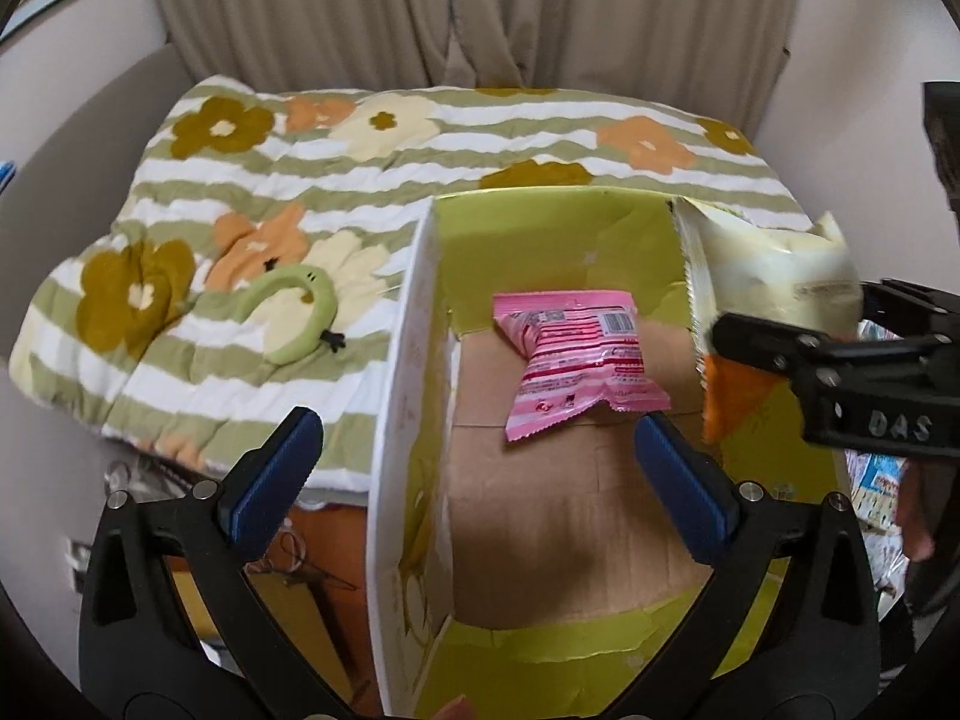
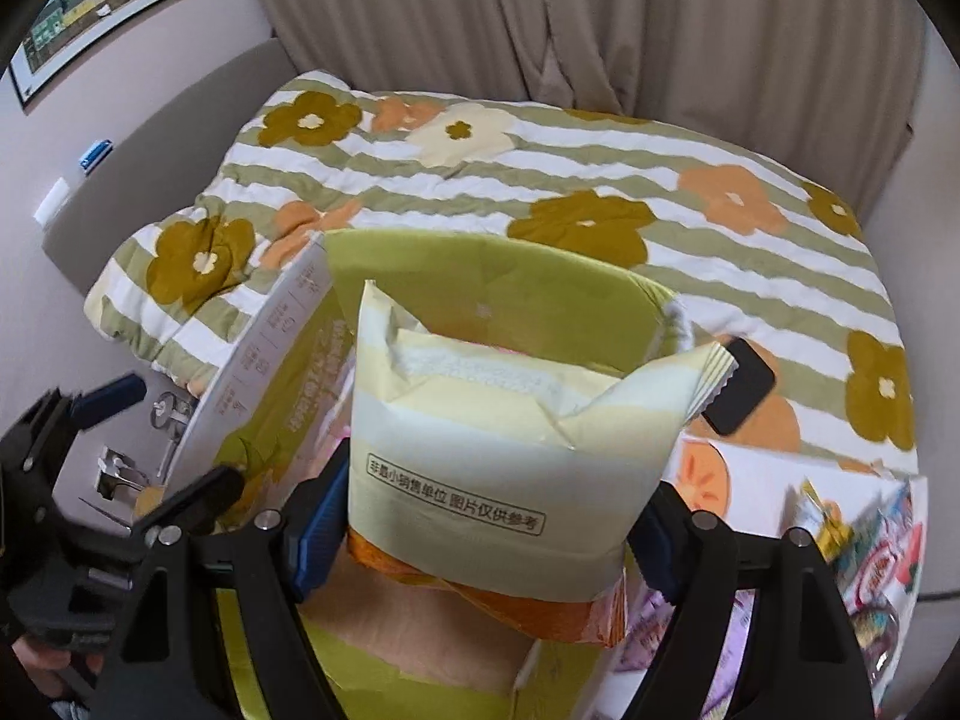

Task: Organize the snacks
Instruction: 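Carry both packets over the yellow-green box and open both tools to drop them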

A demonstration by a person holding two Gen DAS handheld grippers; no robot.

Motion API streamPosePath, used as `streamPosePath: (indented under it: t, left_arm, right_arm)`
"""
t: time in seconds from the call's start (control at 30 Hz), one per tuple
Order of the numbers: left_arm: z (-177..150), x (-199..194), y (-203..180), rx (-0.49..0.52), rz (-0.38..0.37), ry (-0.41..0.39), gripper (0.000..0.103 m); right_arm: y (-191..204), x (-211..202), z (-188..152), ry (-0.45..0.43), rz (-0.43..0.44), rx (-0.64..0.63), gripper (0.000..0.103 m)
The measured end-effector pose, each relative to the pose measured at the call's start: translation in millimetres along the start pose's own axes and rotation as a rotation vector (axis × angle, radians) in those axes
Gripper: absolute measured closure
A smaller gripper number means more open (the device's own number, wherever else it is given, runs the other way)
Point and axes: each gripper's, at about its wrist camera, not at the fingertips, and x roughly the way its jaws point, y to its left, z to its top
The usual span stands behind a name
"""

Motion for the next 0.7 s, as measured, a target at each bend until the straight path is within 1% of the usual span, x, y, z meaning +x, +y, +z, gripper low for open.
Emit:
streamPosePath:
  t: [0.07,0.1,0.17,0.27,0.33,0.43,0.57,0.7]
  left_arm:
    - [-0.4,-2.9,3.8,-0.018,0.006,0.000,0.001]
    - [-0.8,-3.9,5.6,-0.026,0.009,0.002,0.001]
    - [-2.1,-6.3,7.8,-0.040,0.022,0.000,0.001]
    - [-7.0,-11.9,8.7,-0.063,0.031,0.000,0.001]
    - [-11.6,-15.1,8.5,-0.077,0.035,0.001,0.001]
    - [-18.1,-19.6,5.5,-0.086,0.042,0.007,0.001]
    - [-26.9,-33.7,3.8,-0.102,0.027,-0.001,0.001]
    - [-34.3,-54.2,0.7,-0.100,0.019,-0.029,0.001]
  right_arm:
    - [0.0,4.7,3.8,-0.012,0.016,0.005,0.021]
    - [-0.4,7.1,5.1,-0.014,0.016,0.006,0.016]
    - [-2.4,8.9,7.0,-0.030,0.013,0.008,0.000]
    - [-3.8,4.4,4.3,-0.071,0.003,-0.007,0.000]
    - [-4.2,1.3,-0.6,-0.079,-0.006,-0.019,0.000]
    - [-5.3,-0.5,-8.4,-0.041,-0.006,-0.030,0.000]
    - [-10.2,-15.4,-20.8,-0.045,0.006,0.002,0.000]
    - [-7.5,-38.4,-33.4,-0.066,-0.007,0.011,0.000]
